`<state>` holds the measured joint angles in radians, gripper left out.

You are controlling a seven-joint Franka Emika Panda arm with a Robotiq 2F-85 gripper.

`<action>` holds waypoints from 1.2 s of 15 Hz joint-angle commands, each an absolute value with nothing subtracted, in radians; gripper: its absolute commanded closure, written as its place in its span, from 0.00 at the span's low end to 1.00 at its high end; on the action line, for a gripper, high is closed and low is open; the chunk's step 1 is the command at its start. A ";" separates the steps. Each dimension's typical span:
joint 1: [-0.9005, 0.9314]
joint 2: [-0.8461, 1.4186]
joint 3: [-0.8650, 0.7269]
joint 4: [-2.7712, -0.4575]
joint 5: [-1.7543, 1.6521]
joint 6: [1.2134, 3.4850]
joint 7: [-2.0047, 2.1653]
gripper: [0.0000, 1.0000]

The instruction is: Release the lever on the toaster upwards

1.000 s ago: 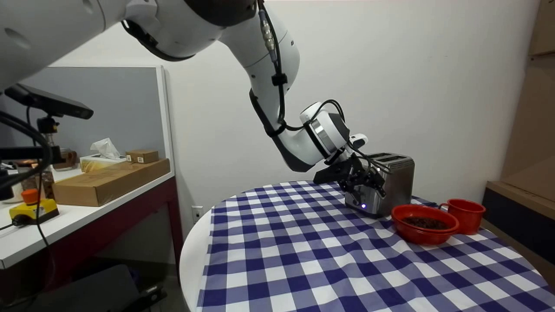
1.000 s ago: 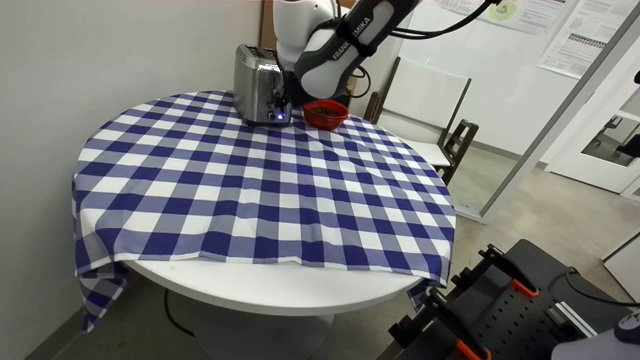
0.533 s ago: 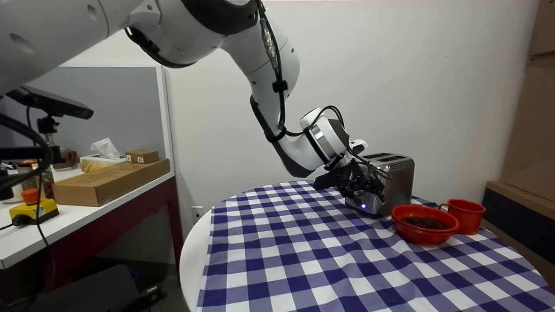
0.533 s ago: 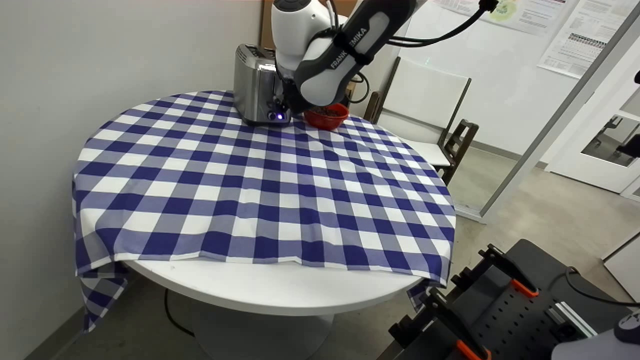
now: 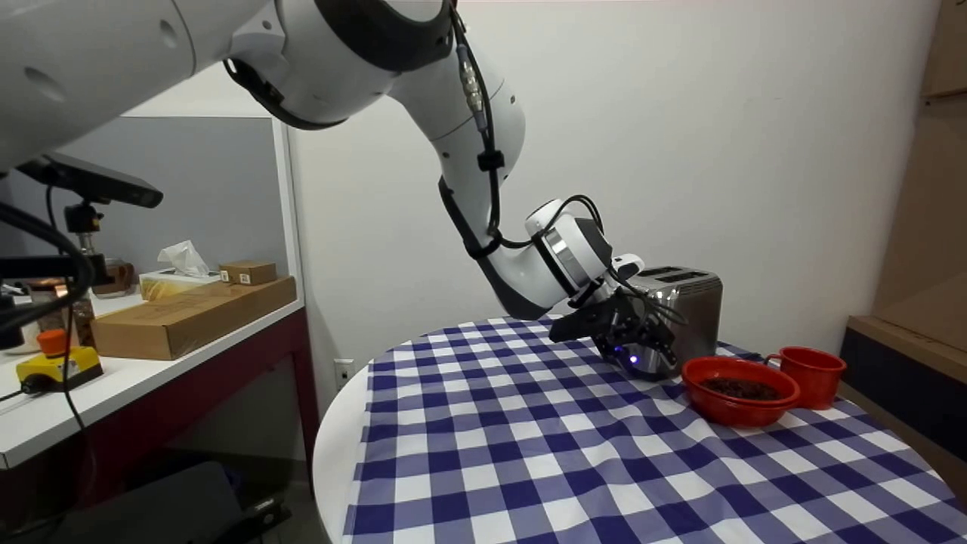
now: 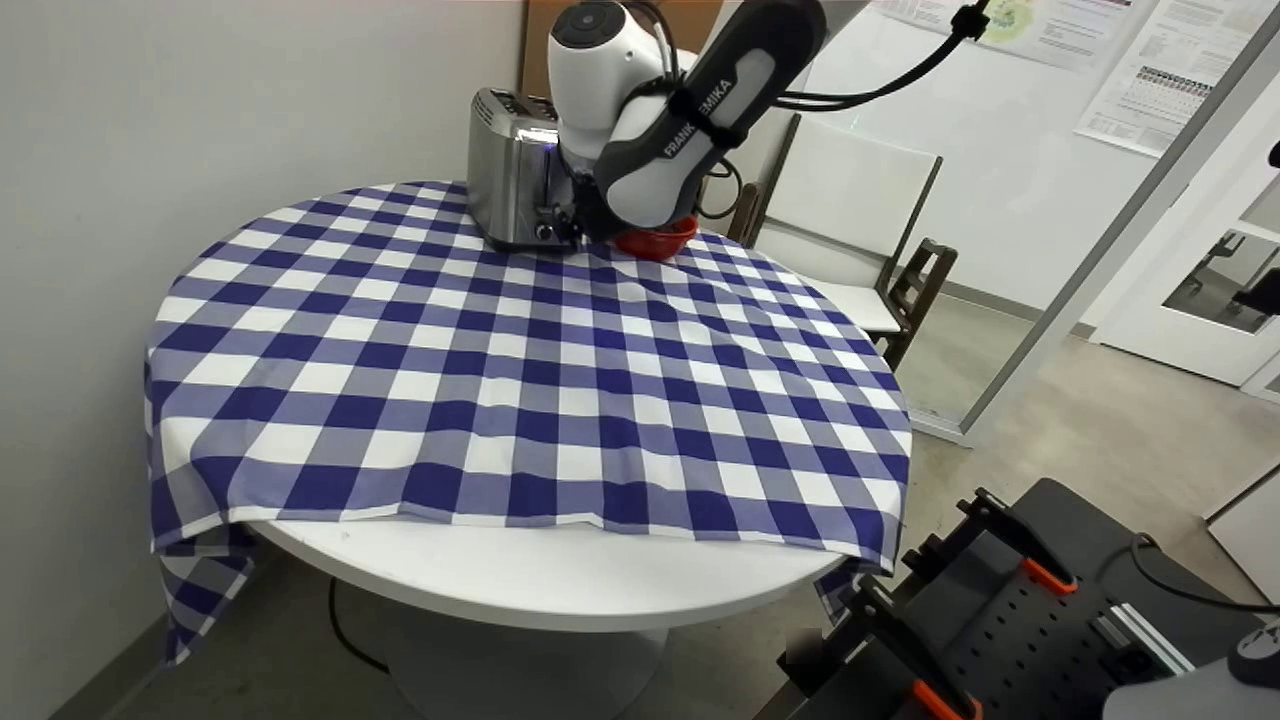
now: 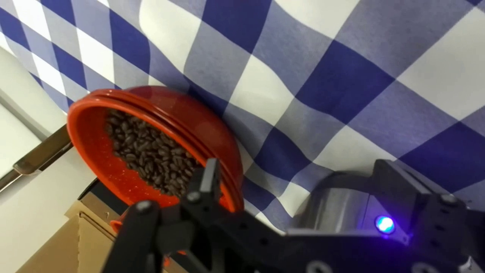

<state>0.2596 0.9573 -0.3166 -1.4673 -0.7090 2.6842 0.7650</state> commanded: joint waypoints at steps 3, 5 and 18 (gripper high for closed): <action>0.281 1.008 -0.352 -1.403 -0.686 2.705 0.803 0.00; 0.284 1.014 -0.356 -1.392 -0.685 2.706 0.812 0.00; 0.300 1.071 -0.382 -1.318 -0.691 2.717 0.885 0.00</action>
